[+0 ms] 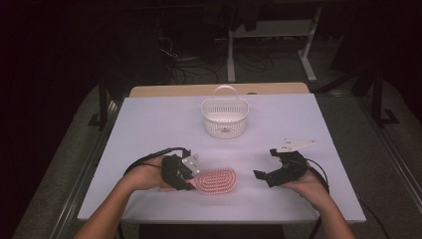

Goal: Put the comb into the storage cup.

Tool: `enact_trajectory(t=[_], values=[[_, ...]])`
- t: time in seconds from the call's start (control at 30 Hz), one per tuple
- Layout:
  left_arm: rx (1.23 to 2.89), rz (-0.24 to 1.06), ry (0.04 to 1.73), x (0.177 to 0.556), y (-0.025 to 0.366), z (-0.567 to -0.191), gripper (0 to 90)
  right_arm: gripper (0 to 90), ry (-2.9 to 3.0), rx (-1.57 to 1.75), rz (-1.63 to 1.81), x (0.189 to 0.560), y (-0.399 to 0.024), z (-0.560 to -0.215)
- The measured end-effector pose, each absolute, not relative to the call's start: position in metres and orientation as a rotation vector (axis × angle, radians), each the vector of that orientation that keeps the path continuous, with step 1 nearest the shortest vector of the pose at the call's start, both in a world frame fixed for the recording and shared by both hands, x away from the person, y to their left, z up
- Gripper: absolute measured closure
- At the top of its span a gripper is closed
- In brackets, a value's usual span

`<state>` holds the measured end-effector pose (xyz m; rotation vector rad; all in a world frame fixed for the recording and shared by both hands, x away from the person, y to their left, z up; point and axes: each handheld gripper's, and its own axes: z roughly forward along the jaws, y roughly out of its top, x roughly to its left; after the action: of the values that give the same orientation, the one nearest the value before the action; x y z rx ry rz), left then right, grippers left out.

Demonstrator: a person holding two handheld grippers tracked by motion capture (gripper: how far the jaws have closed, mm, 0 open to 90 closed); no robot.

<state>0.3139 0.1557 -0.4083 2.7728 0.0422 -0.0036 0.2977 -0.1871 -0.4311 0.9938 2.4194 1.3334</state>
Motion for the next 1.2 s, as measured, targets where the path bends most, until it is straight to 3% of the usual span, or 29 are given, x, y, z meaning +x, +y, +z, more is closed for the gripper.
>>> enact_trajectory(t=[1.2], values=[[2.491, 0.016, 0.19, 0.331, 0.185, -0.398, 70.5, 0.0, 2.413, 0.996, 1.357, 0.298, -0.188, -0.432]])
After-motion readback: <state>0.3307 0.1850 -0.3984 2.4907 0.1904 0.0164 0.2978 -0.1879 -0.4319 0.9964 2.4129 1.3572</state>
